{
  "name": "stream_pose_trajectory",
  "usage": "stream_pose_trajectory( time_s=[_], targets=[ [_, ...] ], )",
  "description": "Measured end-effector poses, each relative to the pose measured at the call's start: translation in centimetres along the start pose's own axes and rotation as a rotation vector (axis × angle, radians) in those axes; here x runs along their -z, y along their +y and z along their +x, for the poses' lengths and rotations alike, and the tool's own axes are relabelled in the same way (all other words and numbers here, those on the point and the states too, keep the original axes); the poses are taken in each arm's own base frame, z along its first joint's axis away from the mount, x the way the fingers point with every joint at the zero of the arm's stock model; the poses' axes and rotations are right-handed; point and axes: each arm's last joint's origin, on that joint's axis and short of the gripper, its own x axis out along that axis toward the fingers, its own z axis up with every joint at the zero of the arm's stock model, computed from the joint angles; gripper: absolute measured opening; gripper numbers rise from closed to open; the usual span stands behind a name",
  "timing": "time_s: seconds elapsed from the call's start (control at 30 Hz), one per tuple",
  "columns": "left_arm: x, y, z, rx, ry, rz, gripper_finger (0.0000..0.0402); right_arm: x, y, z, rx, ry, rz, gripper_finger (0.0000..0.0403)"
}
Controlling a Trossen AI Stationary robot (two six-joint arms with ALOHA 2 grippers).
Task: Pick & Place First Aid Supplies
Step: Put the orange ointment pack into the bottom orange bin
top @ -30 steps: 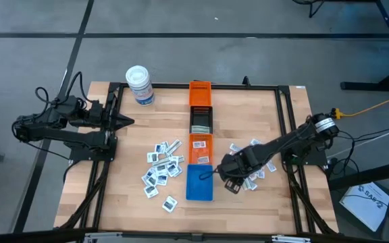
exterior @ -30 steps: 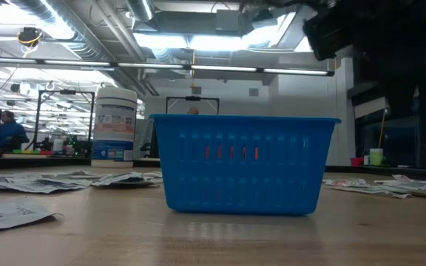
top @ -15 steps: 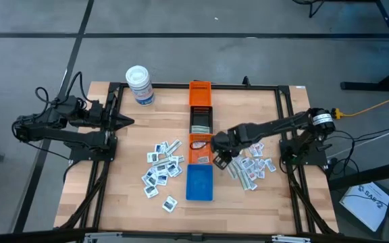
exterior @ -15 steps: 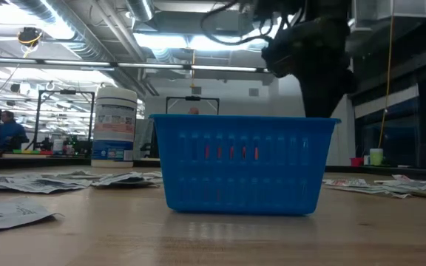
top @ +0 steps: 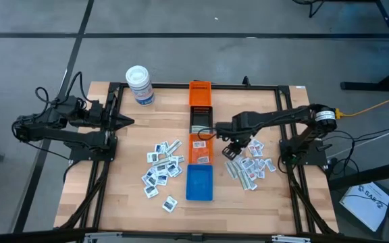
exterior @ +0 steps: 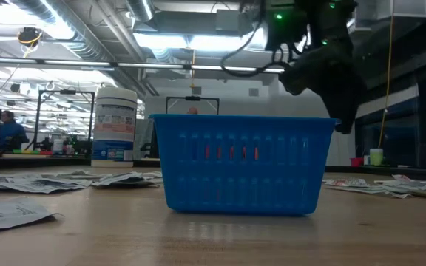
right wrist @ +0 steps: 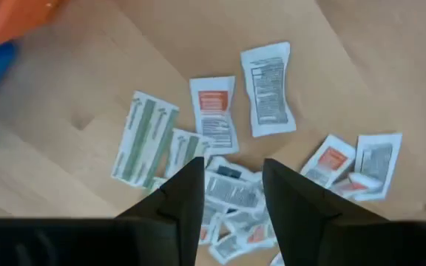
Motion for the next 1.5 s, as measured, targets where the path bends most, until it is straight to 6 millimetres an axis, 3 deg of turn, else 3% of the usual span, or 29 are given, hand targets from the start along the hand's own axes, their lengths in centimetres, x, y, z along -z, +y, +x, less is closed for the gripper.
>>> stream_pose_trajectory(
  time_s=[0.27, 0.57, 1.17, 1.5],
  targets=[
    [0.0, 0.0, 0.0, 0.0, 0.0, 0.0, 0.001, 1.8, -3.1, 2.6, 0.031, -0.063, 0.015, 0.0139],
    [0.0, 0.0, 0.0, 0.0, 0.0, 0.0, 0.0009, 2.3, -5.0, 6.8, 0.018, -0.138, 0.012, 0.0139],
    [0.0, 0.0, 0.0, 0.001, 0.0, 0.0, 0.0011, 1.5, -4.4, 6.8, -0.112, -0.195, -0.015, 0.0139],
    [0.0, 0.0, 0.0, 0.0, 0.0, 0.0, 0.0008, 1.5, -4.6, 6.9, -0.085, -0.197, -0.008, 0.0139]
  ],
)
